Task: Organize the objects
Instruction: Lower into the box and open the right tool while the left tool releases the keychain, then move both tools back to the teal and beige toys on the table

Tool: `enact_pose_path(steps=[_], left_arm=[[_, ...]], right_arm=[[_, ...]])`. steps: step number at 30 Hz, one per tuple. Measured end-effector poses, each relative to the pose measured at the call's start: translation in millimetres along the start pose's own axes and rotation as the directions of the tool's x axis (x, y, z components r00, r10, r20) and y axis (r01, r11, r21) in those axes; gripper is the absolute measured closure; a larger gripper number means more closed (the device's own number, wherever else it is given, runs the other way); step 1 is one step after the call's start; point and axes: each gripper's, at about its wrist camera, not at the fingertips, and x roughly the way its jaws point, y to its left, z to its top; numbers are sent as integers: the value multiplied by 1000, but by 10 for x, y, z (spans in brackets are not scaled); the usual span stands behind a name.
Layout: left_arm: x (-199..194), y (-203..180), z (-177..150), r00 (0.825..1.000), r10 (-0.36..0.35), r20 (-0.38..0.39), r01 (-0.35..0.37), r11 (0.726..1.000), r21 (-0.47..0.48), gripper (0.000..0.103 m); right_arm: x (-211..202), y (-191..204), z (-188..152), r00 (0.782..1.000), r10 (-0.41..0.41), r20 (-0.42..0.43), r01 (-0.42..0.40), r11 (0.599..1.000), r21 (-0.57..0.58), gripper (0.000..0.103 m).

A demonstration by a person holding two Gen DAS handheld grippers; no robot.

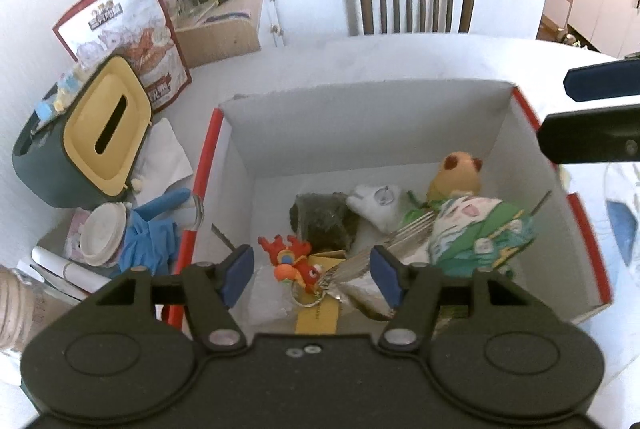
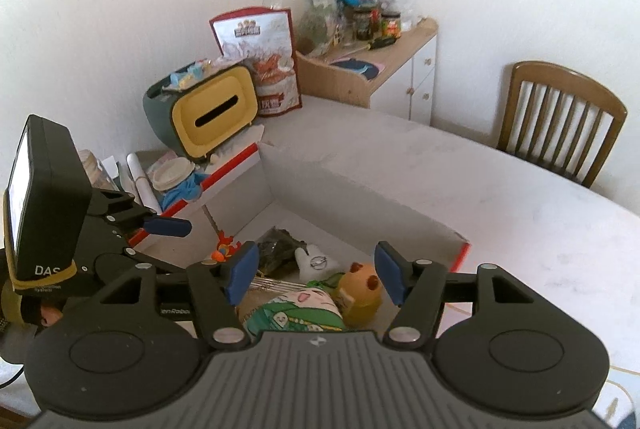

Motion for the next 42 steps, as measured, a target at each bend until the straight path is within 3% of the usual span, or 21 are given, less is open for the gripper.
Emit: enact_pose_path(steps=[3,7,11,15,20,42], left_arm=[[-133,-51,10,1000,-6,26,6,1000,-1,39],[-326,-137,36,997,-14,74,14,1000,-2,28],[-509,-267,61,994,-31,108,32,999,-1,27],[-659,-409,72,990,-46,136,47,999,1,26],[-794,-605,56,986,-64,155,65,998,-6,20],[-716,-1580,227,974,-152,167,154,988,0,1]], right_arm=[[-190,-41,-36,1000,-5,27,5,1000,3,35],[-456,-127,-106,998,-5,62,5,1000,3,35],[-675,-220,-176,996,-14,87,13,1000,10,34],[-877,-306,-268,993,-33,112,31,999,25,27],[-1076,-443,-404,992,-37,117,33,999,43,27],[-1450,-1259,-1152,991,-109,76,101,989,105,26]])
